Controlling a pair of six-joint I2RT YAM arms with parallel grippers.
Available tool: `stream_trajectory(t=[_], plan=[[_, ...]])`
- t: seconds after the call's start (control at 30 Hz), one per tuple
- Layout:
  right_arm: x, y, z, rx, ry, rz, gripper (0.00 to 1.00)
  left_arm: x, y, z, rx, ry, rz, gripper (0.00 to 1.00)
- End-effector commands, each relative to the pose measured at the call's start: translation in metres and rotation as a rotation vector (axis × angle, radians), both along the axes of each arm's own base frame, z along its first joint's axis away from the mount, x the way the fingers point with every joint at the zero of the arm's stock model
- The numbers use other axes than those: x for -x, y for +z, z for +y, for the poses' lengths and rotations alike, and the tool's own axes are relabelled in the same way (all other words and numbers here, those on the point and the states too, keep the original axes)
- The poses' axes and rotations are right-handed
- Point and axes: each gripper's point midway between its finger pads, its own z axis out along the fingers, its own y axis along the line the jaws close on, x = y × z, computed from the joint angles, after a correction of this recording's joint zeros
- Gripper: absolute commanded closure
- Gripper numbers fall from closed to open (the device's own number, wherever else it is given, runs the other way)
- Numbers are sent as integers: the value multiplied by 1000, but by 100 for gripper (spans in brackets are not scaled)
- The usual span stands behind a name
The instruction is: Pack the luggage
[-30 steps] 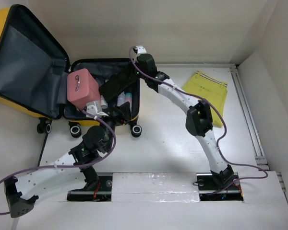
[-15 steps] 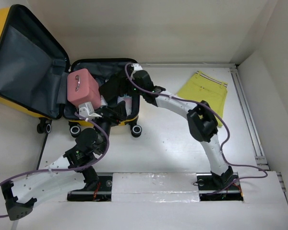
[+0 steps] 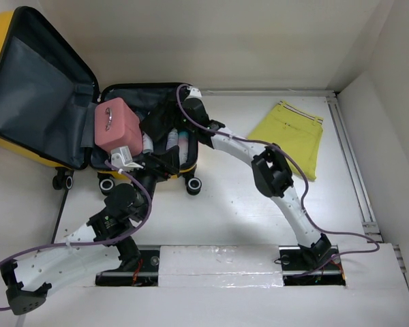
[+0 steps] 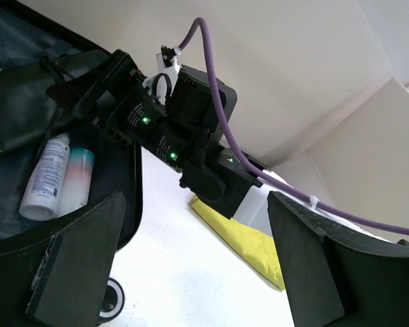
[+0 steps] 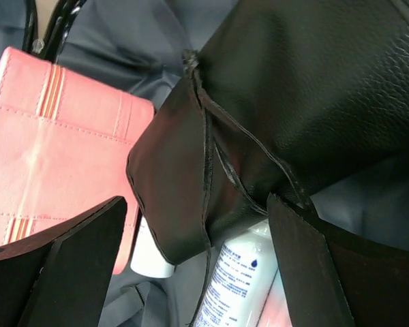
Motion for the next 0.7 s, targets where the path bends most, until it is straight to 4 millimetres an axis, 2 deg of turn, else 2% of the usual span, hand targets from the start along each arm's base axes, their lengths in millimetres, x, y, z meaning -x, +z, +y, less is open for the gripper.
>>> stream_trajectory(t=[0.0, 0.03, 0.07, 0.1, 0.13, 0.17, 0.2, 0.23, 0.3, 0.33, 0.37, 0.4, 0.43, 0.47, 0.5, 0.53, 0.57, 0.63, 0.67], plan=[[-4, 29, -6, -35, -95, -29, 11, 1, 1, 1, 14, -6, -15, 19], [-7, 21, -12, -16, -132, -25, 9, 1, 1, 3, 16, 7, -13, 19], [-9, 30, -11, -23, -130, -43, 6, 1, 3, 3, 23, 8, -18, 19], [-9, 5, -8, 18, -120, -2, 6, 1, 3, 3, 23, 8, -18, 19], [-14, -1, -8, 28, -113, 15, 6, 1, 7, 4, 27, 9, -30, 19], [-24, 22, -4, -4, -96, -18, 6, 0, 7, 4, 40, 9, -38, 19], [-26, -5, 1, 21, -83, 12, 5, 0, 7, 4, 25, 11, -40, 19], [-25, -11, 4, 27, -65, 26, 5, 1, 14, 5, 39, 11, -49, 19], [-28, -15, 8, 12, -33, 29, 3, 1, 14, 6, 30, 11, -44, 19], [-29, -4, 13, -23, -18, -3, 3, 1, 14, 6, 30, 11, -44, 19], [-28, -8, 15, -25, -5, 0, 5, 1, 11, 5, 33, 11, -45, 19], [-28, -11, 15, -24, -5, 1, 9, 1, 15, 5, 44, 13, -59, 19], [-23, -15, 20, -22, 4, 4, 30, 1, 15, 5, 45, 13, -60, 19], [-23, -19, 20, -20, 4, 6, 36, 1, 14, 5, 37, 13, -55, 19], [-22, -15, 21, -24, 16, -10, 42, 0, 11, 3, 29, 13, -50, 19], [-18, -28, 22, -10, 41, 0, 63, 0, 11, 3, 29, 13, -50, 19], [-15, -19, 26, -16, 81, -27, 69, 0, 14, 3, 38, 13, -55, 19], [-3, -16, 32, -17, 153, -24, 74, -3, 7, -1, 12, 12, -39, 19], [7, 10, 34, -27, 176, -49, 76, -3, 11, 0, 20, 13, -44, 19]])
